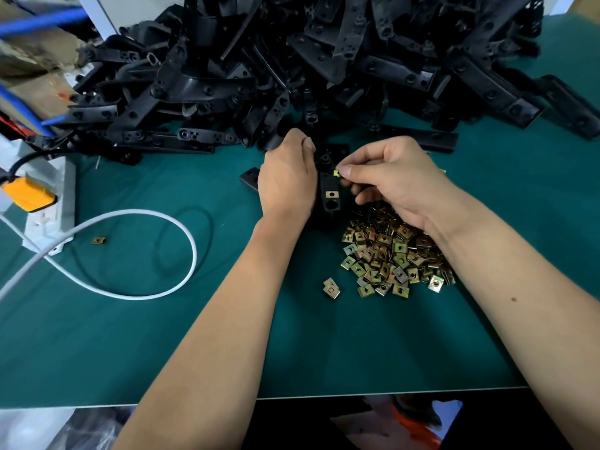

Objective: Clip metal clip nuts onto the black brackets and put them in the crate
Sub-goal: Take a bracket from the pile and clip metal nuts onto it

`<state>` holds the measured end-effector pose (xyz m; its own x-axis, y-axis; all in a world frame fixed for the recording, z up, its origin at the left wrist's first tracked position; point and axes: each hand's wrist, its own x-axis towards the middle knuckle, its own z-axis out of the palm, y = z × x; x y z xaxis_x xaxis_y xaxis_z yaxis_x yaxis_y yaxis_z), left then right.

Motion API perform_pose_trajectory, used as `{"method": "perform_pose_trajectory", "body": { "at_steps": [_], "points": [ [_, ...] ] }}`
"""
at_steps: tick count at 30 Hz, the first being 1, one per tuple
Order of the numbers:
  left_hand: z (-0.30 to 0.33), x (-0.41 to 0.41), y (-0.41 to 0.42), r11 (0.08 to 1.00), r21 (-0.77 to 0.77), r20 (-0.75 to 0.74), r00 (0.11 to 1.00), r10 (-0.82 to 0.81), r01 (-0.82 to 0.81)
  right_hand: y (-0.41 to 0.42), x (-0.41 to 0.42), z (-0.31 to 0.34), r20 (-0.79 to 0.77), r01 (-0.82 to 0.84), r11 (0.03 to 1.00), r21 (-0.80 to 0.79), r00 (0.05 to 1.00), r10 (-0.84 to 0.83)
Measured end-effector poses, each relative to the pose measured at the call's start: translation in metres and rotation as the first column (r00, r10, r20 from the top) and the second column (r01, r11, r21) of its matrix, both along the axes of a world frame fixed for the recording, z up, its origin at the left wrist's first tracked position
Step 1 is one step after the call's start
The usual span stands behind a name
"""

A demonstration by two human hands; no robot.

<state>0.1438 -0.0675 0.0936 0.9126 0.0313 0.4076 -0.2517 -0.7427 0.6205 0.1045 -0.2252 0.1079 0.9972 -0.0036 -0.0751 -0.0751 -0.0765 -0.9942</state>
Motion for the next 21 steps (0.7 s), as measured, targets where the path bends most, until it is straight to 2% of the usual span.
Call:
{"method": "perform_pose_trajectory", "body": {
  "at_steps": [4,8,16,21],
  "points": [
    [-0.001,-0.001,0.000,0.997,-0.018,0.031,0.996,-0.079,0.079,0.000,-0.001,0.002,-0.017,-0.017,1.000,0.008,1.000,0.017],
    [0.000,-0.003,-0.002,0.984,-0.012,0.064,0.982,-0.176,0.177,0.001,-0.003,0.006,-0.096,-0.034,0.994,0.107,0.994,0.045],
    [0.007,-0.013,-0.010,0.996,0.008,0.143,0.986,-0.091,0.091,0.004,-0.003,0.008,-0.118,-0.033,0.985,0.172,0.992,0.054],
    [0.006,-0.012,-0.011,1.000,-0.003,0.067,0.998,0.010,-0.010,0.006,-0.003,0.005,-0.065,0.007,0.992,0.128,0.998,0.002]
  ]
}}
